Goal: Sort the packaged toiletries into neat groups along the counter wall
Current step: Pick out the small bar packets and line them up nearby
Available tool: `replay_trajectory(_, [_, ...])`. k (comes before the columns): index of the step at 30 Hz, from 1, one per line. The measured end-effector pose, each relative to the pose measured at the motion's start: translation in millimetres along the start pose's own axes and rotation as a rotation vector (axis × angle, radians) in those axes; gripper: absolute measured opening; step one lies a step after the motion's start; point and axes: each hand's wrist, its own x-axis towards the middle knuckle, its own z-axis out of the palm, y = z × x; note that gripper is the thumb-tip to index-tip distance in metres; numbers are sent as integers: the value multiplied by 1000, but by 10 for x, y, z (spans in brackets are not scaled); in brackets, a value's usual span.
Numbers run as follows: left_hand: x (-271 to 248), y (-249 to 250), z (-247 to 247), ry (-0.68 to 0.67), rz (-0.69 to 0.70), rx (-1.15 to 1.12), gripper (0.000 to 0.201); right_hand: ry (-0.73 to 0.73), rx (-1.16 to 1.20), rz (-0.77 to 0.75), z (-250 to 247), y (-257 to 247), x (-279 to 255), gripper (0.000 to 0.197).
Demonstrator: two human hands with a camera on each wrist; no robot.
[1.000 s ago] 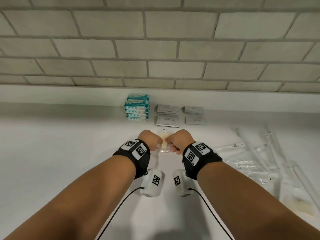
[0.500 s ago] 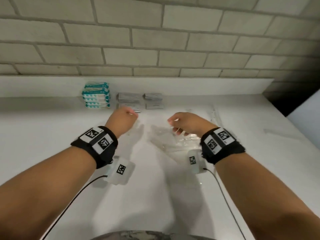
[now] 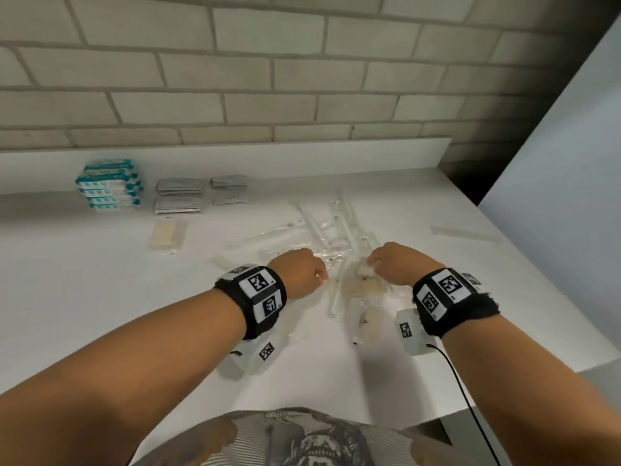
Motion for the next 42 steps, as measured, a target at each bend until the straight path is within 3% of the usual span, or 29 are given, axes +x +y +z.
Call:
replay_trajectory(5, [201, 363, 281, 43, -49, 58, 35, 17, 69, -127, 224, 292, 62, 41])
replay_trajectory(9, [249, 510, 434, 73, -178, 4, 64, 48, 38, -175, 331, 369, 112, 58])
replay_trajectory(12, [239, 598, 459, 45, -208, 5, 43, 107, -1, -216, 379, 363, 142, 63])
replay_trajectory(15, [188, 651, 471, -6, -259, 31, 31, 136, -17, -248, 383, 333, 153, 51])
replay_trajectory(19, [104, 590, 451, 134, -235, 115, 19, 39, 60, -225, 319, 353, 161, 37])
replay_trajectory(22, [98, 505, 391, 142, -205, 165, 22, -16, 187, -261, 288, 399, 148, 41])
replay_trajectory(24, [99, 446, 339, 118, -239, 119, 22, -57, 172, -264, 238, 423, 103, 38])
replay_trajectory(26, [97, 426, 298, 94, -266, 68, 25, -81, 83, -302, 192, 445, 33, 23])
replay_trajectory(29, [85, 436, 278, 57, -287, 21, 37, -138, 86, -398, 191, 413, -97, 30])
replay_trajectory(32, [124, 411, 304, 89, -282, 18, 25, -168, 83, -501, 245, 295, -190, 21])
replay_trajectory(34, [123, 407, 327, 46, -277, 77, 17, -183, -4, -556, 329, 233, -218, 56])
replay_trajectory(36, [85, 452, 341, -3, -270, 92, 17, -182, -87, -566, 389, 212, -227, 70])
replay_trajectory(40, [80, 534, 294, -8, -298, 73, 19, -137, -173, -487, 411, 287, -152, 46])
replay_trajectory(42, [151, 533, 295, 14, -359, 41, 42, -119, -165, -432, 414, 346, -134, 42])
